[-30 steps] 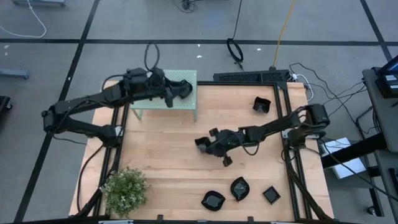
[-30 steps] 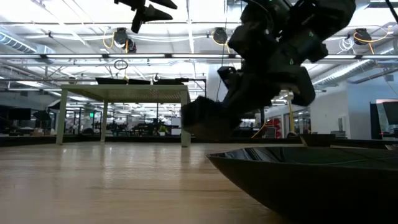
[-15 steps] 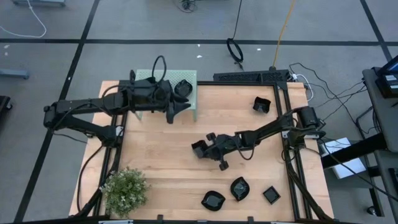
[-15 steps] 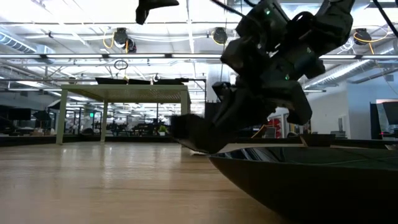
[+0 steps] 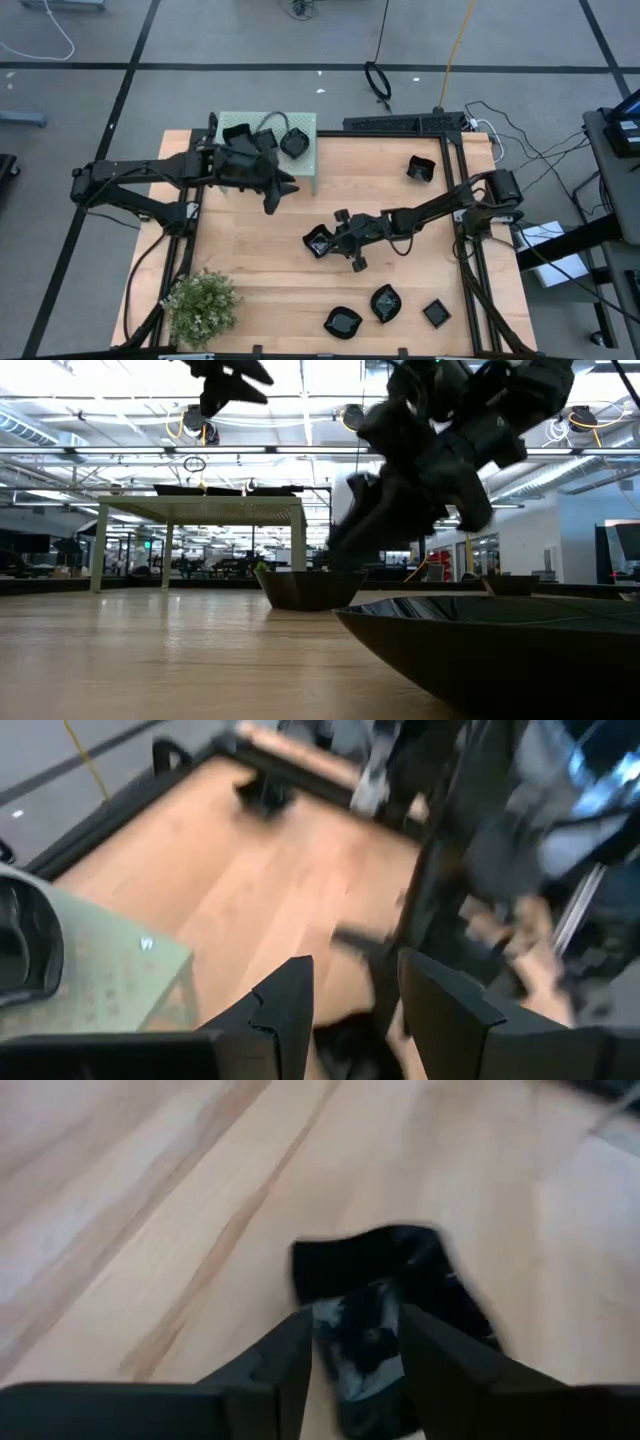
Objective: Pick & Place Mini shaped plates
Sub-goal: Stack the left distorted square plate on top of the distorted square plate on the shelf
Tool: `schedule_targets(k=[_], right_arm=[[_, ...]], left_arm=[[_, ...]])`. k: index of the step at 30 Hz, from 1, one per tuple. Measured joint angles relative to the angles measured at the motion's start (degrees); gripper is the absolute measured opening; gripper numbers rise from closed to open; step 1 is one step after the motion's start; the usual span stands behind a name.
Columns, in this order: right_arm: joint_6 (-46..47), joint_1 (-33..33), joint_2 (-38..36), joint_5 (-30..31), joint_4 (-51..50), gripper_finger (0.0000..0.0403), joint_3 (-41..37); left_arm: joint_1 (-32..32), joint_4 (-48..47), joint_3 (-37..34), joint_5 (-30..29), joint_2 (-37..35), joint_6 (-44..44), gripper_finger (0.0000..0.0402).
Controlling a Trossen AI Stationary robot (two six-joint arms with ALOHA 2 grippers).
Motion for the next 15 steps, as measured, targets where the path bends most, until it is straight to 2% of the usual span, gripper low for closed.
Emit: schedule_targets(k=[3, 8, 15], right_arm=[[-0.2, 0.0, -3.2, 3.3, -4.3, 0.0140, 0.0], [-1.8, -0.4, -9.7, 10.1, -10.9, 0.0132, 0.0], [6.0, -3.0, -20.8, 15.0, -19.3, 0.0128, 0.1]], left_arm=[[-1.6, -6.1, -0.1, 0.0, 0.9, 4.1, 0.0152], [-6.1, -10.9, -0.1, 0.2, 4.4, 13.4, 0.0152], [-12.8, -8.6, 0.0, 0.3, 12.9, 26.5, 0.0152]])
